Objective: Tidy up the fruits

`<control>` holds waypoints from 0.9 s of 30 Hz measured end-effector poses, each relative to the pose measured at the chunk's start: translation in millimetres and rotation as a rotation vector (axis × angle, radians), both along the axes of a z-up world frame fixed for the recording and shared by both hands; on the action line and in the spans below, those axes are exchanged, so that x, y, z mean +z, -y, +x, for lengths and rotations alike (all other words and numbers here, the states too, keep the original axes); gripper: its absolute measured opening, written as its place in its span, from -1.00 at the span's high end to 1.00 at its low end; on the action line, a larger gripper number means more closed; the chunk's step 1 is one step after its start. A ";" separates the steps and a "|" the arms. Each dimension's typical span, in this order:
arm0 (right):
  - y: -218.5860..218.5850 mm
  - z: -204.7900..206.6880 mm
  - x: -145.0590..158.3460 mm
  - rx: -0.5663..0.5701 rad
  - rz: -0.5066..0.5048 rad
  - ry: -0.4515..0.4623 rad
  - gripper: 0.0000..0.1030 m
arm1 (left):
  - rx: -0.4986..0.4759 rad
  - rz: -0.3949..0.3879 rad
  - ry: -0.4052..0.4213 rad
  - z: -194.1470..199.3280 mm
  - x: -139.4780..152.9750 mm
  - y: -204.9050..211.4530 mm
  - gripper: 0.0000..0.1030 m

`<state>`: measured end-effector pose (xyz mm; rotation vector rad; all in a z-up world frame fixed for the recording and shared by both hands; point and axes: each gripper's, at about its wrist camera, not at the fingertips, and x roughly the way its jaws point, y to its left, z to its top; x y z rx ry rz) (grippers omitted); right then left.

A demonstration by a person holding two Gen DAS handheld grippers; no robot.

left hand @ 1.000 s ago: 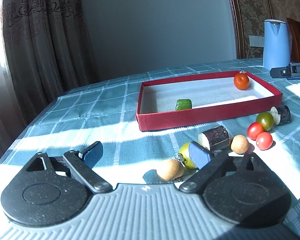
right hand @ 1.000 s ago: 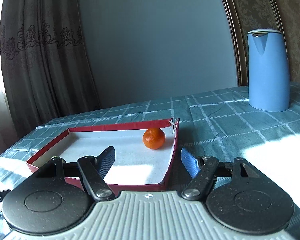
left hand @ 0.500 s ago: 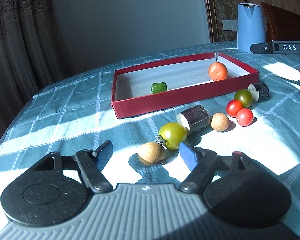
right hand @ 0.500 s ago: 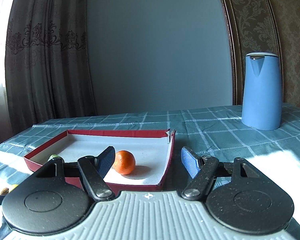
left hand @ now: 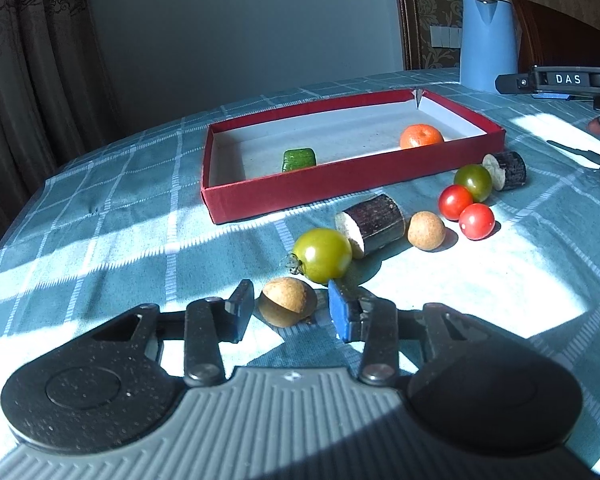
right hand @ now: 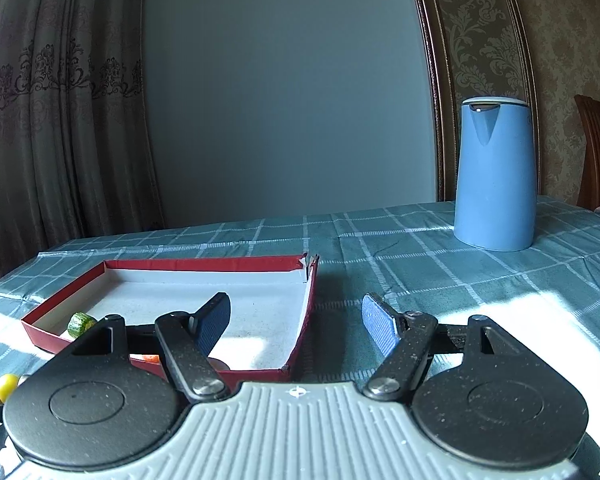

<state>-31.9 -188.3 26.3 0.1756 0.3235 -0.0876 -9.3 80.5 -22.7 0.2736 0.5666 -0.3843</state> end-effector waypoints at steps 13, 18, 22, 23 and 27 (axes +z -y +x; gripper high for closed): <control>0.2 -33.8 -1.6 0.075 -0.019 0.020 -0.41 | 0.036 -0.021 0.019 -3.3 2.0 -4.4 0.45; -14.2 -44.8 -9.1 0.202 -0.040 -0.016 -0.41 | 0.039 -0.025 0.029 -5.3 3.1 -5.4 0.45; -28.4 -44.4 -9.8 0.222 -0.105 -0.036 -0.41 | 0.037 -0.020 0.030 -5.6 2.9 -4.5 0.45; -28.4 -41.5 -10.8 0.229 -0.103 -0.055 -0.41 | 0.038 -0.020 0.030 -5.7 2.8 -4.4 0.45; -23.8 -30.2 -15.9 0.259 -0.038 -0.130 -0.41 | 0.035 -0.017 0.026 -5.0 2.5 -4.2 0.45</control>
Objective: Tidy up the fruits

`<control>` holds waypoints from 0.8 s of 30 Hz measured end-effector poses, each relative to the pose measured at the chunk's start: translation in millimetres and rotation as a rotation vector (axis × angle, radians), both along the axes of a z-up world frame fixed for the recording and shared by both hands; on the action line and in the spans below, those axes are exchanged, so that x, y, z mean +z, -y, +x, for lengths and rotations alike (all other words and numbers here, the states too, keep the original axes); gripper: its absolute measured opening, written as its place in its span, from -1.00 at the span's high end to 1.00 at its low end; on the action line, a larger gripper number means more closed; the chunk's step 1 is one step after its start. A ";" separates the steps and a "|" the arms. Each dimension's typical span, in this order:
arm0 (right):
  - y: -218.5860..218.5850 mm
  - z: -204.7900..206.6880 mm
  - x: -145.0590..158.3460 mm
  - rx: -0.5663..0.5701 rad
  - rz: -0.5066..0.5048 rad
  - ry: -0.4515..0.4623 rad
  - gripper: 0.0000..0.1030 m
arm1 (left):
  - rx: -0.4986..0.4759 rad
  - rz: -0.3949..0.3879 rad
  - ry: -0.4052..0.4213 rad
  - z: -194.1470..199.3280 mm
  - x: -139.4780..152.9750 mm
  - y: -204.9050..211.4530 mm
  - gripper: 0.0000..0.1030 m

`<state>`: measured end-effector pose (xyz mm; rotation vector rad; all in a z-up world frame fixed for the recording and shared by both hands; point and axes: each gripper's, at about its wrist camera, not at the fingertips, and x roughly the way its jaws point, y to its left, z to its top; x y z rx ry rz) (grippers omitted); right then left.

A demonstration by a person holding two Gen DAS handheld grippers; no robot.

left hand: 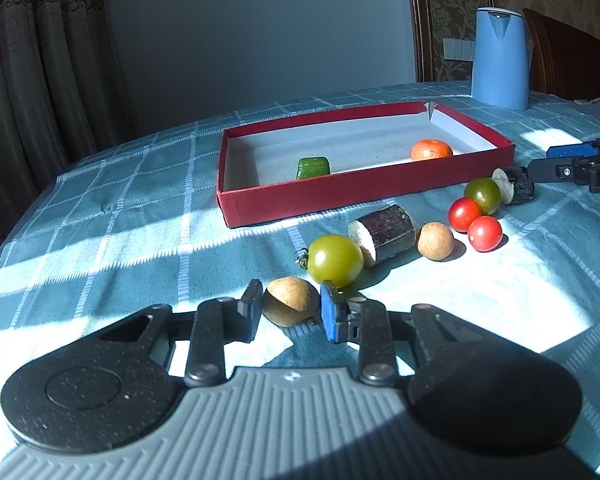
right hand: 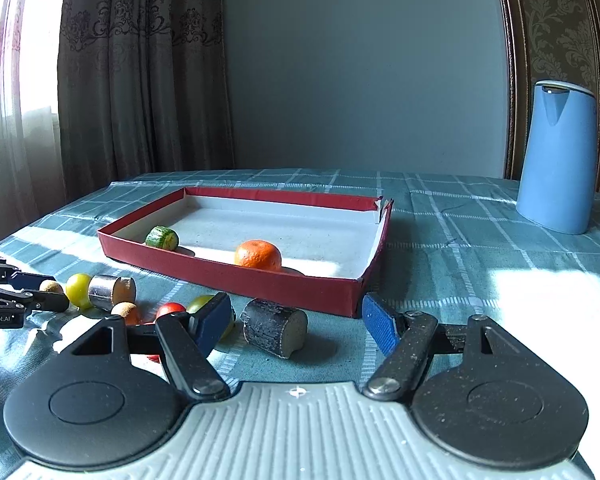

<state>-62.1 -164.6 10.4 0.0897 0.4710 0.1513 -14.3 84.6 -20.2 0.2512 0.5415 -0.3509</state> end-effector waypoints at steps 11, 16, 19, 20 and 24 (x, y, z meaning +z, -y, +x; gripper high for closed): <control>-13.6 36.2 -14.4 -0.029 -0.036 -0.180 -0.21 | -0.003 0.005 0.005 0.0 -0.2 0.8 0.45; -10.4 33.5 -12.8 -0.009 0.004 -0.166 0.29 | -0.004 0.009 0.012 -1.4 0.0 1.3 0.45; -9.1 32.2 -12.1 -0.010 0.013 -0.156 0.30 | 0.003 0.006 0.027 -3.5 1.1 0.3 0.45; -7.6 30.6 -11.2 -0.013 0.023 -0.145 0.31 | 0.005 0.006 0.032 -4.0 1.4 0.3 0.45; -2.5 22.0 -7.0 -0.028 0.043 -0.099 0.39 | 0.030 0.000 0.051 -5.9 2.9 -1.5 0.45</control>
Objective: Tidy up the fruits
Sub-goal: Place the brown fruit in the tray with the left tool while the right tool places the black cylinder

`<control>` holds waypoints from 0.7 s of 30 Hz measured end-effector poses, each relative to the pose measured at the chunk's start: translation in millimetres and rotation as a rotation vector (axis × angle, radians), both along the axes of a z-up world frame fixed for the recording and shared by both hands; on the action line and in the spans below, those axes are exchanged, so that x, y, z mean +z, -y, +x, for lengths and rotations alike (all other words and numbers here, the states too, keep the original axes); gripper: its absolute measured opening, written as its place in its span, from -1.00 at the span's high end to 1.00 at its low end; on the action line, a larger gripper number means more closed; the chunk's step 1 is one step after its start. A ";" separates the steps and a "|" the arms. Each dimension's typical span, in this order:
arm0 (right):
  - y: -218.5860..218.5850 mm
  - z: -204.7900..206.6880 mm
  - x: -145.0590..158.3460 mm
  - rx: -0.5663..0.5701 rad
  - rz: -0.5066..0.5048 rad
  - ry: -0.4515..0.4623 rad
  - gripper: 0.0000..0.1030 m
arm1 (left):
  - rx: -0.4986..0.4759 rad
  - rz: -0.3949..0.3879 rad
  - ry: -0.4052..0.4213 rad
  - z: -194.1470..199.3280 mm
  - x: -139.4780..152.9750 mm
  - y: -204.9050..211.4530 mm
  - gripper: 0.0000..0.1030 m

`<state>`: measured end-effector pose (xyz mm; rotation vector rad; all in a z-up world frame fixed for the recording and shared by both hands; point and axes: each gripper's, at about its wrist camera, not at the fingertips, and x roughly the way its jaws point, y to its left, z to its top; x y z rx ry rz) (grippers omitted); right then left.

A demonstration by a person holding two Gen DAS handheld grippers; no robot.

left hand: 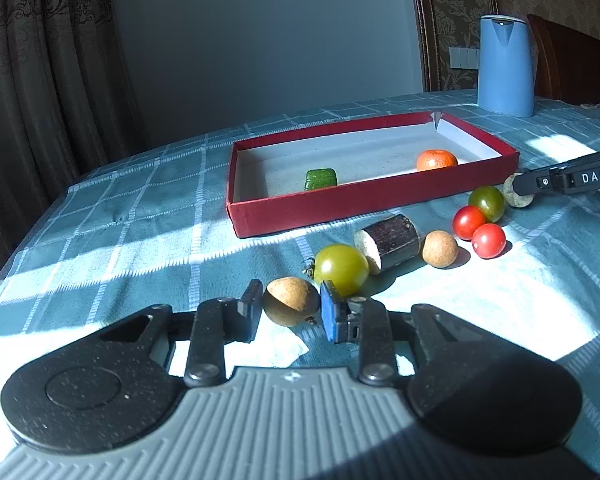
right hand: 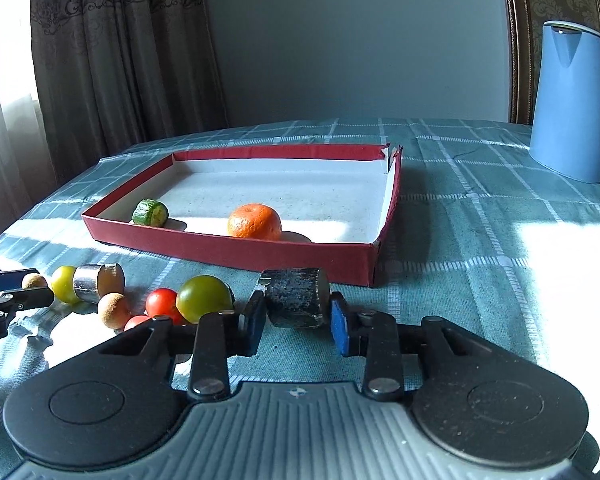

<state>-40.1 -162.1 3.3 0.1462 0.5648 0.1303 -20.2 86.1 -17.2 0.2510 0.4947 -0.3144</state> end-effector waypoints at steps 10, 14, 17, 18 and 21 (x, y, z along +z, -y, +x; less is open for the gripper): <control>-4.4 -16.3 10.0 -0.017 -0.057 0.121 0.43 | 0.053 -0.058 0.005 5.5 10.8 -8.4 0.45; -8.4 -21.1 22.1 -0.040 -0.125 0.214 0.43 | 0.043 -0.069 0.018 13.5 23.4 -2.2 0.45; -10.8 -7.7 32.2 -0.045 -0.184 0.234 0.43 | 0.026 -0.081 0.020 29.8 33.3 9.7 0.45; -11.0 0.0 35.2 -0.051 -0.202 0.235 0.43 | 0.035 -0.076 0.025 36.3 35.7 14.7 0.45; -9.0 29.3 38.2 -0.082 -0.229 0.227 0.43 | 0.051 -0.076 0.034 60.6 42.3 30.9 0.45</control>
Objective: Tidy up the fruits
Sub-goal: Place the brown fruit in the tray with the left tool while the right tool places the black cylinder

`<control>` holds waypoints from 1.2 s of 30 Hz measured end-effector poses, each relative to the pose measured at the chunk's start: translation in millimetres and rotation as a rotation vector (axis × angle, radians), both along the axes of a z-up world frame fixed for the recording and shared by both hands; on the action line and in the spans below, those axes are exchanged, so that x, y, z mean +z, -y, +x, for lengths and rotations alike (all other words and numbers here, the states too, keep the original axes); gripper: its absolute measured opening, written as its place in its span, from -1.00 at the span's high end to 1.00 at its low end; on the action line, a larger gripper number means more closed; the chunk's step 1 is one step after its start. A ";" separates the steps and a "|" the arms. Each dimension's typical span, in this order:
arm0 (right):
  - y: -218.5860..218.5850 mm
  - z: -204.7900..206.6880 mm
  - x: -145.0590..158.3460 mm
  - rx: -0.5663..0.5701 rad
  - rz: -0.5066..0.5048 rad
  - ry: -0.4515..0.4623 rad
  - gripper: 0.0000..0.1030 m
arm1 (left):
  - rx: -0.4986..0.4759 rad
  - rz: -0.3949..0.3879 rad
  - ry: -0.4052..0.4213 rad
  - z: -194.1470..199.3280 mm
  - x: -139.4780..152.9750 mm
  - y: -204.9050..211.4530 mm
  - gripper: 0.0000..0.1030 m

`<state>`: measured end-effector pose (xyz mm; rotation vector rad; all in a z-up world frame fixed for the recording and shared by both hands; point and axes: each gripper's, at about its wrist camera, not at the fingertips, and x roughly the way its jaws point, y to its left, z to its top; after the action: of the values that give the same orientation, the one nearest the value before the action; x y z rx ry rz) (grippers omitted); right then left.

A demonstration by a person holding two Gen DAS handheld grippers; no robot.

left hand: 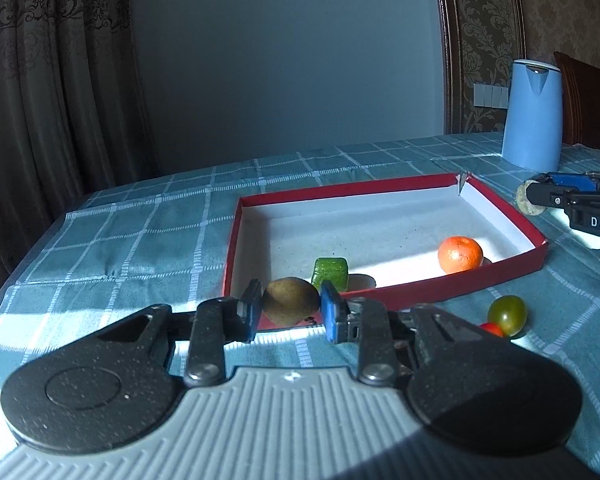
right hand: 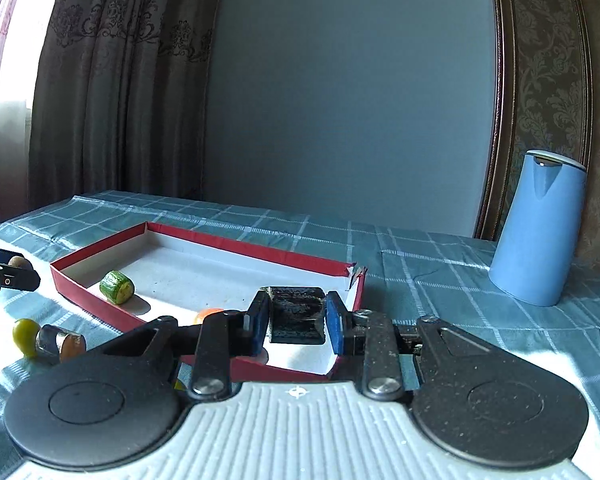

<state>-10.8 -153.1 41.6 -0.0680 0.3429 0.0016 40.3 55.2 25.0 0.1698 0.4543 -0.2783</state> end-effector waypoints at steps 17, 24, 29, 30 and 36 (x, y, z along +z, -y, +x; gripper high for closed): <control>20.0 77.7 -26.1 -0.042 0.136 -0.139 0.08 | 0.124 0.051 0.012 82.8 -14.4 33.4 -0.38; 35.1 41.4 -15.6 -0.058 0.210 -0.010 -0.39 | 0.163 -0.032 0.074 46.2 -4.0 8.1 -0.77; 36.4 18.7 -13.6 -0.006 0.230 -0.039 -0.40 | 0.171 -0.059 0.059 13.0 -8.0 -8.9 -0.87; 33.9 12.7 -13.9 0.001 0.219 -0.043 -0.40 | 0.163 -0.053 0.049 4.3 -10.8 -11.6 -0.88; 15.9 -32.8 -21.8 0.042 0.153 -0.023 -0.40 | 0.140 -0.018 0.022 -30.7 -22.9 -18.5 -0.93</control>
<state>-43.6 -169.0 19.8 0.0761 0.3634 0.0704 9.6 73.7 2.1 0.1229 0.4398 -0.1433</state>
